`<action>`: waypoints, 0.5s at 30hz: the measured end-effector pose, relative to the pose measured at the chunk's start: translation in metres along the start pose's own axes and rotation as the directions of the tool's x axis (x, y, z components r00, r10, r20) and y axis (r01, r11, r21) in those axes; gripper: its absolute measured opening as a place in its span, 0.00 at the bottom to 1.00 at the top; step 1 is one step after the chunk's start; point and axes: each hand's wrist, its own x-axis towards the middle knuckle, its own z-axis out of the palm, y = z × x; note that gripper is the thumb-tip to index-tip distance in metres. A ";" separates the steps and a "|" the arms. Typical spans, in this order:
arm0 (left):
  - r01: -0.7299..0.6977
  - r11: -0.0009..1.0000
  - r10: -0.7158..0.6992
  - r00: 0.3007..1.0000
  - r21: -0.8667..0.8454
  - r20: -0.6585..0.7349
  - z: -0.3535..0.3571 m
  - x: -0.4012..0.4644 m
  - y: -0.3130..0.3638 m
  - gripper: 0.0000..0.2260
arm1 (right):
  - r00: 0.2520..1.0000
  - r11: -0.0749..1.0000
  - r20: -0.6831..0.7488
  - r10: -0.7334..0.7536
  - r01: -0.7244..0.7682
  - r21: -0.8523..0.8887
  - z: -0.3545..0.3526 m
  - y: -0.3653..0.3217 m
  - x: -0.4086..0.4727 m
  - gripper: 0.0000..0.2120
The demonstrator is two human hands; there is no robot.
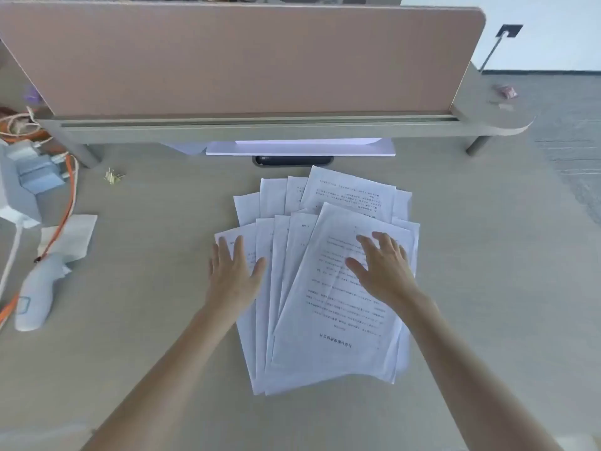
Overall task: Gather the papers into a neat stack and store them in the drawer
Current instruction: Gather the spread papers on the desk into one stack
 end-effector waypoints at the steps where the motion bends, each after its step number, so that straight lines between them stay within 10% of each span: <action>1: -0.022 1.000 0.022 0.999 -0.006 -0.047 0.011 0.003 -0.003 0.30 | 1.000 1.000 -0.018 0.003 -0.003 -0.002 0.007 0.004 0.001 0.29; 11: -0.144 0.975 0.190 0.933 0.167 -0.305 0.055 0.008 -0.024 0.25 | 0.966 0.996 -0.248 -0.069 0.082 0.044 0.058 0.029 -0.004 0.24; 15: -0.051 0.986 0.102 0.940 0.162 -0.325 0.051 -0.006 -0.026 0.30 | 0.908 0.993 -0.404 0.112 -0.092 0.071 0.062 0.049 -0.013 0.24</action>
